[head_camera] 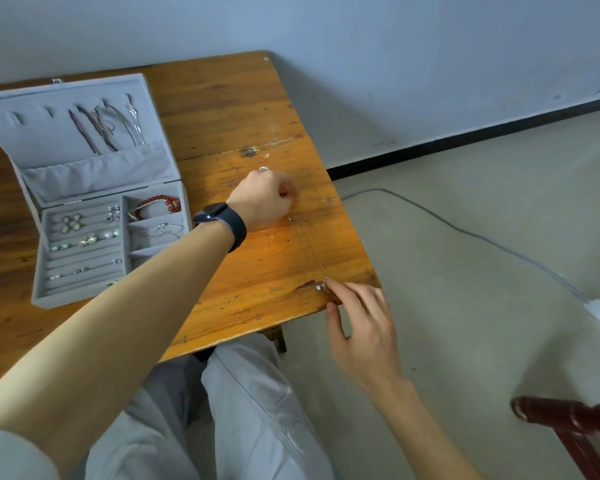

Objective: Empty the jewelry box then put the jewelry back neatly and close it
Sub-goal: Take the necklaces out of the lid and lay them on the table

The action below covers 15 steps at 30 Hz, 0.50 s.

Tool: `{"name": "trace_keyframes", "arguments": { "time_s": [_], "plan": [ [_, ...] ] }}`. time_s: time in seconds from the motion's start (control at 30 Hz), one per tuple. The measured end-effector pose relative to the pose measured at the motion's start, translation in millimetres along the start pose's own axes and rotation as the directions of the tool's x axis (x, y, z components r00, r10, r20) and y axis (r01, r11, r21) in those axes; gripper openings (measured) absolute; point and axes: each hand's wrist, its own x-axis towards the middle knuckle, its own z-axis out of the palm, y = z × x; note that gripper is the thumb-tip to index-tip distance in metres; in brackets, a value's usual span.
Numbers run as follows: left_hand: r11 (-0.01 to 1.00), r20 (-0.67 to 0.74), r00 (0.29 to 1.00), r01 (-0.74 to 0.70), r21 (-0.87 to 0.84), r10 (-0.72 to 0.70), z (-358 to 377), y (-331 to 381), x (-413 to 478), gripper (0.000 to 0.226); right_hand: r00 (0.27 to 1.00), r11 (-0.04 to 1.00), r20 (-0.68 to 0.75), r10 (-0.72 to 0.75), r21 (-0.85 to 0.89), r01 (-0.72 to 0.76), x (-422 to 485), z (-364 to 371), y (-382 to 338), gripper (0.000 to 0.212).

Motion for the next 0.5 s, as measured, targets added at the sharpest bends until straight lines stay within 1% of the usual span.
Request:
{"name": "trace_keyframes", "arguments": {
  "time_s": [0.07, 0.1, 0.17, 0.23, 0.3, 0.33, 0.43, 0.5],
  "plan": [
    [0.998, -0.021, 1.0, -0.003, -0.062, 0.001, -3, -4, -8, 0.029, 1.0, 0.999, -0.005, 0.021, 0.025, -0.021, -2, -1, 1, 0.034],
    [0.998, -0.052, 0.999, -0.017, -0.059, 0.014, -3, -6, -14, 0.03, 1.0, 0.999, -0.008, 0.026, 0.033, -0.026, -4, -1, 1, 0.035],
    [0.997, -0.116, 0.991, -0.064, 0.031, 0.068, 1, -8, -31, 0.032, 1.0, 0.999, -0.013, 0.02, 0.04, -0.019, -7, 0, 1, 0.036],
    [0.982, -0.139, 0.979, -0.127, 0.143, 0.147, 8, -9, -49, 0.035, 1.0, 0.999, -0.021, -0.002, 0.034, 0.002, -8, 2, 0, 0.036],
    [0.958, -0.117, 0.97, -0.182, 0.222, 0.211, 16, -10, -64, 0.041, 1.0, 1.0, -0.003, -0.02, -0.006, 0.02, -8, 3, 0, 0.037],
    [0.949, -0.089, 0.972, -0.191, 0.25, 0.219, 20, -11, -68, 0.045, 1.0, 0.999, 0.014, -0.021, -0.038, 0.022, -7, 4, 0, 0.038],
    [0.947, 0.007, 0.987, -0.155, 0.28, 0.16, 28, -15, -71, 0.054, 0.999, 0.994, 0.052, -0.008, -0.105, 0.014, -6, 5, 0, 0.039],
    [0.947, 0.025, 0.99, -0.143, 0.286, 0.142, 29, -15, -72, 0.055, 0.998, 0.992, 0.057, -0.011, -0.125, 0.018, -7, 5, -2, 0.039]
  ]
}}
